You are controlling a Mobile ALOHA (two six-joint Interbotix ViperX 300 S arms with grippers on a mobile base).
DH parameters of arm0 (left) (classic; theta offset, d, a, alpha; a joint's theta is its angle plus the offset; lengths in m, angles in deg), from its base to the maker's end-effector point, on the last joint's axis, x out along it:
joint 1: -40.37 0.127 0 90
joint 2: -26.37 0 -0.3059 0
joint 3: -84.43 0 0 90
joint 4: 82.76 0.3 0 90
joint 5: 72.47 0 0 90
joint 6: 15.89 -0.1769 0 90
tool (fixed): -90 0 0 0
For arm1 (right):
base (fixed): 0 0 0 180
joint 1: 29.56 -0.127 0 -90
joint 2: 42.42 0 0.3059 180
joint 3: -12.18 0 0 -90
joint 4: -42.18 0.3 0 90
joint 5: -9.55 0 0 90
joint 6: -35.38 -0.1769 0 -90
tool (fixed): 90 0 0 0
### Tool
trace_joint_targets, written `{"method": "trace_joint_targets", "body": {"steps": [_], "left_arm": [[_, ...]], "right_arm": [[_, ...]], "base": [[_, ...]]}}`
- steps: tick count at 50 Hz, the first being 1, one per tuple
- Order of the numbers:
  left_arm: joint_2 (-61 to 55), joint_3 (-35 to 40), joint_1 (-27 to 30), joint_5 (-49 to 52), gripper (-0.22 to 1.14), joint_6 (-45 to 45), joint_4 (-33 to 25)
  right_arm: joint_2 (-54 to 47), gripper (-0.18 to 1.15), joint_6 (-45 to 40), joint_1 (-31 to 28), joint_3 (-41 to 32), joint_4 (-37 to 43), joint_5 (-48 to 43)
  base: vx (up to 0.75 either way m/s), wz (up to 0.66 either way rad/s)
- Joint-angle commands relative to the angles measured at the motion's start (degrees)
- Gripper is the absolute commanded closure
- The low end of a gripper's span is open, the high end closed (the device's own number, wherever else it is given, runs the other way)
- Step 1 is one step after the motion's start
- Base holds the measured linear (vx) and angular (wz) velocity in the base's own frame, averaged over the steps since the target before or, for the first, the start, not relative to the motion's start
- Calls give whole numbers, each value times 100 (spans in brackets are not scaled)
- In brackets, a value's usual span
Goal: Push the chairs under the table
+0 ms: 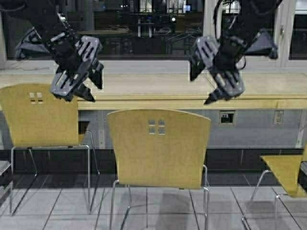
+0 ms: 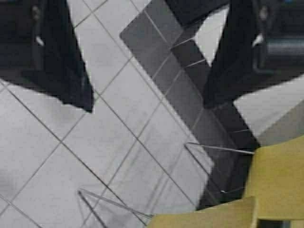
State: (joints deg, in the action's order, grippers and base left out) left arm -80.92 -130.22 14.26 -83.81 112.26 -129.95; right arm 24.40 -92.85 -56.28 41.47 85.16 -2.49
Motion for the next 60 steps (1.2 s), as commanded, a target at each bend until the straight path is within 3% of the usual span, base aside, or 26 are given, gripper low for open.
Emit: {"method": "trace_joint_targets", "body": {"steps": [1,43,60], "left_arm": [[-97,105,-18,-97,13,9,-176],[-677,378,-26,-264,13,413,-721],[-1090,475,-9,-378,12,193,-457]], "right_arm": [[-44,-3,9,-97,-202,26,-18],[-844,-3,0,-88,-879,35,185],[-1002,-3,114,-149,-809,123,88]], "base": [[28,1],[25,-7],[17,5]]}}
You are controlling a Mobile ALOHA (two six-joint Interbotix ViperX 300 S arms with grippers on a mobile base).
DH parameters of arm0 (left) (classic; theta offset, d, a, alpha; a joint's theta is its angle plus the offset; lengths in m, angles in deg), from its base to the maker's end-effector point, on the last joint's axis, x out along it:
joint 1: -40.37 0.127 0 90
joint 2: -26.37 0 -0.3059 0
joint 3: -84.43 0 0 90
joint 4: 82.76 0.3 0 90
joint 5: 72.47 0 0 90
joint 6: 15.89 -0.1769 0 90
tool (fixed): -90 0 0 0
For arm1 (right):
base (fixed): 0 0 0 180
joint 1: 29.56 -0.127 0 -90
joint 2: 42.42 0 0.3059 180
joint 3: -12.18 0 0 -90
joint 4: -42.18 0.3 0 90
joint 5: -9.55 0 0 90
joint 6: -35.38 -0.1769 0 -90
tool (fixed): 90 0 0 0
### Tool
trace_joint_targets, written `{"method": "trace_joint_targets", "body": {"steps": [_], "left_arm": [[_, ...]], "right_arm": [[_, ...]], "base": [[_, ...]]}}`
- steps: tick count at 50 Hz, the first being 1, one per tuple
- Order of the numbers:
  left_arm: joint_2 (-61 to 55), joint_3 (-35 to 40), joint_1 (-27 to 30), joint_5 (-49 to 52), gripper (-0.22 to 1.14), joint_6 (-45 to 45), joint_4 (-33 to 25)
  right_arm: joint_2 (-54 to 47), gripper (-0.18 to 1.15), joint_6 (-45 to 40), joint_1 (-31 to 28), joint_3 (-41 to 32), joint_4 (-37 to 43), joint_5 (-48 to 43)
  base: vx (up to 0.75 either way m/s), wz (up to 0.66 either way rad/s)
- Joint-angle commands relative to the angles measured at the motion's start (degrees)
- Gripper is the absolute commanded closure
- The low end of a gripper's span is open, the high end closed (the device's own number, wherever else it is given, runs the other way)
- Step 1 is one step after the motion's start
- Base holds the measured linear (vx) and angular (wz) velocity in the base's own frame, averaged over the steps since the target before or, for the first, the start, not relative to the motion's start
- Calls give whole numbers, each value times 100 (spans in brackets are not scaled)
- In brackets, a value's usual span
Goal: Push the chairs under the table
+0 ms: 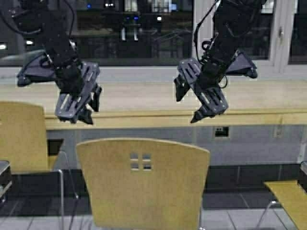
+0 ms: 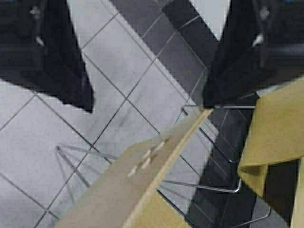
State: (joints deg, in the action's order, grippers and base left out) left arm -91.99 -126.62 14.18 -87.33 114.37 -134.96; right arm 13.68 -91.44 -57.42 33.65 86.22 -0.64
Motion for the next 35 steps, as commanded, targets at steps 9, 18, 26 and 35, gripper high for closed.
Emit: {"method": "trace_joint_targets", "body": {"steps": [9,18,26,35], "left_arm": [[-185,281,0,88,11,-62,70],[-387,431,0,229,4,-53,53],[-650,606,0,246,3,-18,-9],[-879,800,44,246,3,-9,-105]], "right_arm": [[-105,-3,-88,-35,-88,18,-70],[-325,-3,-149,-35,-123,35,-35],[-527,-3,-158,-35,-272,114,44],[-721,-3,-97,-35,-492,255,70]], "base": [[12,7],[9,4],[6,0],[5,-6]]}}
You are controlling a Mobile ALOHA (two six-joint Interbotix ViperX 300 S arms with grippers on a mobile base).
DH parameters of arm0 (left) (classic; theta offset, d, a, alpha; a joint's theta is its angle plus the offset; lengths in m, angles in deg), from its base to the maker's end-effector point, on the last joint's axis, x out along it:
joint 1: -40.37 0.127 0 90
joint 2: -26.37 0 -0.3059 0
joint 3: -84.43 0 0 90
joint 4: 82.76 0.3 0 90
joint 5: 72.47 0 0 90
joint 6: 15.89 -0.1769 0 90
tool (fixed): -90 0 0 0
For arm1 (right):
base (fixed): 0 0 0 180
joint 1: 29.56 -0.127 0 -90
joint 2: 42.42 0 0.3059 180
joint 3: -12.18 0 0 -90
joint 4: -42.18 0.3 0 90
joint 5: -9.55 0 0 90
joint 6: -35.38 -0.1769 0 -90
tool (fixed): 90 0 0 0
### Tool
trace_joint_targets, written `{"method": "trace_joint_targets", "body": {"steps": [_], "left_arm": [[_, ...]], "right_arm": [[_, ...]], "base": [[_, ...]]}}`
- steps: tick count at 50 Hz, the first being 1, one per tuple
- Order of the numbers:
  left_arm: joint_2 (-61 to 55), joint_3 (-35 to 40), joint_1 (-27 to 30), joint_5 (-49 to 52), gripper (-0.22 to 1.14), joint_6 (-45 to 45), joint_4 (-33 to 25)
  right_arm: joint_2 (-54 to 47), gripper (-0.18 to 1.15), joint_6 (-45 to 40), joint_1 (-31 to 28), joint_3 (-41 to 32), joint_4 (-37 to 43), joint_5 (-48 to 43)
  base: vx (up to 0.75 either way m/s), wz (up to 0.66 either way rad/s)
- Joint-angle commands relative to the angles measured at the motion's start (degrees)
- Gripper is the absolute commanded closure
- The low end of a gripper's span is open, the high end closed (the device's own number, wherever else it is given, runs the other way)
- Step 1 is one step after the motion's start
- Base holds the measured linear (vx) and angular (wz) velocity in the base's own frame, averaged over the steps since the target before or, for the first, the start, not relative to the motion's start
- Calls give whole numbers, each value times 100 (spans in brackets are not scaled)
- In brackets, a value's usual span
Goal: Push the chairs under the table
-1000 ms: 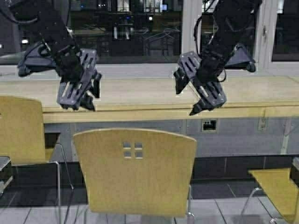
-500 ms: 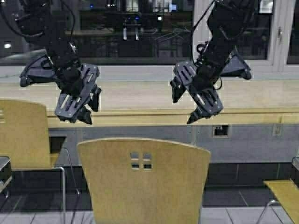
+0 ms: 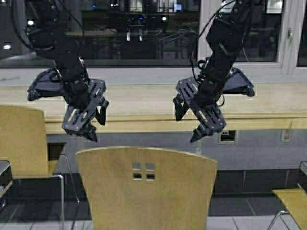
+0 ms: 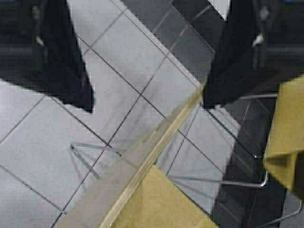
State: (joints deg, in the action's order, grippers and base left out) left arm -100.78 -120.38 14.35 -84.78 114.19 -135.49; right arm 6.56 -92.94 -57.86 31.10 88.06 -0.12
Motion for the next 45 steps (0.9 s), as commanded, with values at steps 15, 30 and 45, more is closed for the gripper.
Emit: {"method": "trace_joint_targets", "body": {"steps": [15,30,45], "left_arm": [[-176,299,334,-9,3,18,-167],[-598,554,343,114,3,79,-176],[-1134,888,369,237,3,79,-176]], "right_arm": [[-492,-3,0,9,-765,132,237],[-853,-3,35,9,-967,334,413],[-1257,-3,18,9,-1187,466,501]], "base": [[4,-4],[5,-2],[6,-2]]}}
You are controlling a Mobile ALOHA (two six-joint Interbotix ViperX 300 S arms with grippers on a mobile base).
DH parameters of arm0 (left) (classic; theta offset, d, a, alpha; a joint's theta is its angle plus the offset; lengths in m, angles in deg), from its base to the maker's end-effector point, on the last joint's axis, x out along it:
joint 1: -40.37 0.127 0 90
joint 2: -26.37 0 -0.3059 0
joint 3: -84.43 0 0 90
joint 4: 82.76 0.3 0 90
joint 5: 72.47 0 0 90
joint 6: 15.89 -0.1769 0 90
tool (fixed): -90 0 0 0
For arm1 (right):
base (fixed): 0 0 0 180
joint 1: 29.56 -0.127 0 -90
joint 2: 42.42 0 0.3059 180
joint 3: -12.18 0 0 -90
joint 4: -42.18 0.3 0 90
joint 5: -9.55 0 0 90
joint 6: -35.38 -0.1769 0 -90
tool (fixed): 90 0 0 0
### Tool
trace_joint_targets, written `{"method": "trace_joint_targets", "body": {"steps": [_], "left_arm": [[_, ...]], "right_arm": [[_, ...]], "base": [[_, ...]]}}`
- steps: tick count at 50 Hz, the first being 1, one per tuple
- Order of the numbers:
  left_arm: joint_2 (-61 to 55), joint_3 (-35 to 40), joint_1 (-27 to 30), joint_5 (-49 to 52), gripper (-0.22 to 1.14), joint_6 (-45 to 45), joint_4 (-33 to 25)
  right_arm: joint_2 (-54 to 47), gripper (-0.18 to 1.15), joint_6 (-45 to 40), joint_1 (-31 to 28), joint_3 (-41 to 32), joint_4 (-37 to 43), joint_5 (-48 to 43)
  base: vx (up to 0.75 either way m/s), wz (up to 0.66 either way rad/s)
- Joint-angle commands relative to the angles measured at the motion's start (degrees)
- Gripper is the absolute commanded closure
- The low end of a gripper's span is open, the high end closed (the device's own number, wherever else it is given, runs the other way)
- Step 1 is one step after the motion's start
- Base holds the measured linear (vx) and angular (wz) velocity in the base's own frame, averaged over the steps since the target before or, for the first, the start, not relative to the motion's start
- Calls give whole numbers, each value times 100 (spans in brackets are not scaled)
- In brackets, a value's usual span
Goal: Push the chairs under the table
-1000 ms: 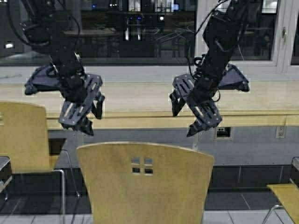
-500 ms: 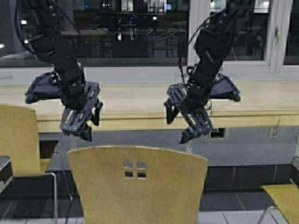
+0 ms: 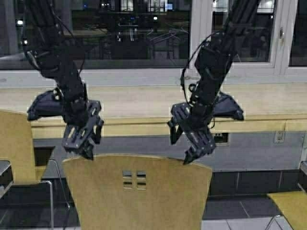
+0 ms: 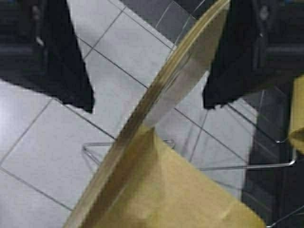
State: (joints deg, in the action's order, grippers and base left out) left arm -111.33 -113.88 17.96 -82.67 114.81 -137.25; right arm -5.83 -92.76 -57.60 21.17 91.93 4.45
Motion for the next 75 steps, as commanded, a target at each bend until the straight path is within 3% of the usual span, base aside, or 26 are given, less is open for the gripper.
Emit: {"method": "trace_joint_targets", "body": {"steps": [1,32,39,45,51,56,75], "left_arm": [[-123,264,9,44,3,18,0],[-1213,1055,185,114,4,18,0],[-1362,1239,193,114,11,18,0],[-1415,1310,193,114,28,18,0],[-1415,1310,185,114,47,18,0],[-1415,1292,193,114,50,18,0],[-1362,1292,193,149,49,9,9]], "right_arm": [[-44,-3,9,-18,-211,97,79],[-1230,-3,53,-18,-1090,123,246],[-1389,-2,62,-9,-1301,123,325],[-1424,10,88,9,-1327,123,308],[-1424,39,193,26,-1318,123,308],[-1415,55,220,26,-1292,114,308],[-1248,56,360,97,-1274,26,308]], "base": [[5,-2],[3,-1],[0,0],[1,-1],[3,0],[5,-1],[8,2]]}}
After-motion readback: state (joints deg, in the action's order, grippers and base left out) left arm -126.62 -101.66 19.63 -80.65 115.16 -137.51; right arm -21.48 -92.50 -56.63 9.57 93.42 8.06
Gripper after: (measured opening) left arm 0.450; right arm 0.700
